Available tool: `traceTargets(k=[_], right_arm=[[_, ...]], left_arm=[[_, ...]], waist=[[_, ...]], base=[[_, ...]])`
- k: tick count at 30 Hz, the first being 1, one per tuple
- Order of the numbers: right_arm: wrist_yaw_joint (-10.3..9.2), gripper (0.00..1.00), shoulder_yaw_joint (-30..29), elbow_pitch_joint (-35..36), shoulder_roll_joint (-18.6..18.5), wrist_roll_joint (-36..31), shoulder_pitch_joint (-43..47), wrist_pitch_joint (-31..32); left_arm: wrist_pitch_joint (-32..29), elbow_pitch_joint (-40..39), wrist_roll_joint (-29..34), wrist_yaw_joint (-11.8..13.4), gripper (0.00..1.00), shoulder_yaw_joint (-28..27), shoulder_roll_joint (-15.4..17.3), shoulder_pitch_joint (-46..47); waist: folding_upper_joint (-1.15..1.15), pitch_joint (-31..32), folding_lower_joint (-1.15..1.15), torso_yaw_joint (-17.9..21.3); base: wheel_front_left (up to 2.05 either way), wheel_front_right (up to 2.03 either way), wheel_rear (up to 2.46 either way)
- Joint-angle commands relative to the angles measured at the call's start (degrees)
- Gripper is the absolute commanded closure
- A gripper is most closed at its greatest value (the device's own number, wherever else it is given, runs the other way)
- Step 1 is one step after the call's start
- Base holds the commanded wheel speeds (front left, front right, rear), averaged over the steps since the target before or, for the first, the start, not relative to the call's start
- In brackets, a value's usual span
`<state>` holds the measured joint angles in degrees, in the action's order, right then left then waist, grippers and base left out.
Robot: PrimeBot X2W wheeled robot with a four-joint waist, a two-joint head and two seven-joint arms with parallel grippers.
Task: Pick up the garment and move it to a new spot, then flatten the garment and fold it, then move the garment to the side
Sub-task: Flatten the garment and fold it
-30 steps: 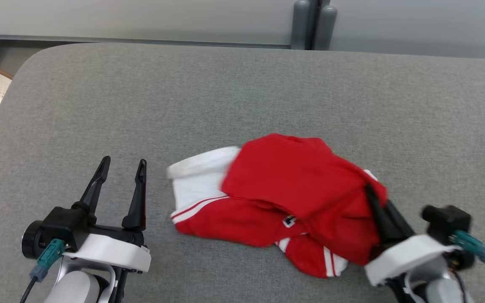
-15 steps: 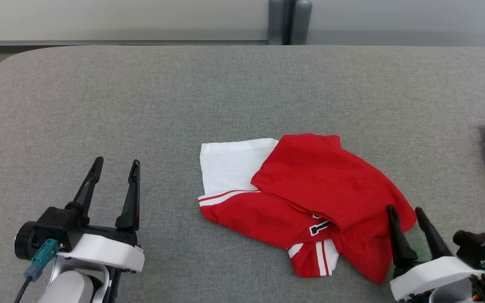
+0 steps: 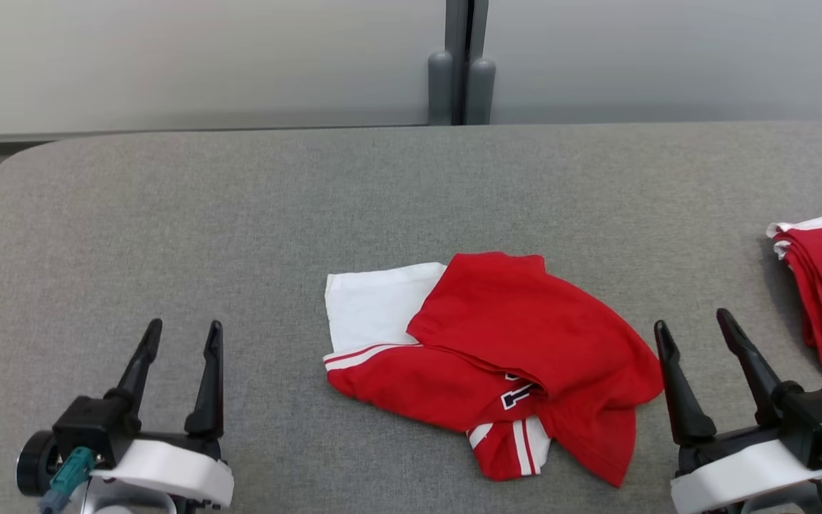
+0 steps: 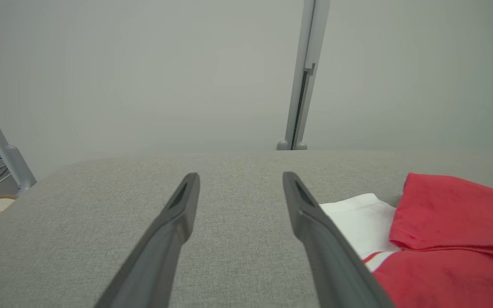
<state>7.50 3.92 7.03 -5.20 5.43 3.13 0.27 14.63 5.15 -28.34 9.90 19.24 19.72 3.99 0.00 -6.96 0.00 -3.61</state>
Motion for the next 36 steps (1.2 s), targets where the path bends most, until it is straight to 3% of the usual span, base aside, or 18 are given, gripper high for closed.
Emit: traceTargets(k=[1, 21, 31, 35, 36], right_arm=[[-0.02, 0.0, 0.0, 0.9, -0.1, 0.5, 1.1, 0.6], [-0.01, 0.0, 0.8, 3.6, 0.6, 1.5, 3.1, 3.0], [-0.02, 0.0, 16.9, -2.9, -4.9, 0.6, -2.6, 8.6], [-0.02, 0.0, 19.1, -6.6, -6.1, 0.0, -5.5, 9.1], [-0.02, 0.09, 19.2, -7.5, -6.0, 0.2, -5.9, 9.1]], left_arm=[[-0.3, 0.0, -0.2, 0.3, 0.0, 0.0, 0.4, -0.7], [-1.4, -1.5, -0.5, 0.6, 0.0, 1.4, 0.7, -0.8], [-1.4, -1.0, 0.0, -0.3, 0.0, 2.0, 0.5, 2.5], [-1.0, -0.7, 0.3, -0.8, 0.0, 2.3, 0.2, 4.2], [-0.9, -0.5, 0.3, -0.9, 0.0, 2.3, 0.2, 4.4]], waist=[[0.0, 1.1, 0.0, 0.4], [0.0, 1.3, 0.0, 0.8], [0.0, -2.1, 0.0, -1.2], [0.0, -3.5, 0.0, -2.5], [0.0, -3.9, 0.0, -2.6]], base=[[0.0, 0.0, 0.0], [0.0, 0.0, 0.0], [0.0, 0.0, 0.0], [0.0, 0.0, 0.0], [0.0, 0.0, 0.0]])
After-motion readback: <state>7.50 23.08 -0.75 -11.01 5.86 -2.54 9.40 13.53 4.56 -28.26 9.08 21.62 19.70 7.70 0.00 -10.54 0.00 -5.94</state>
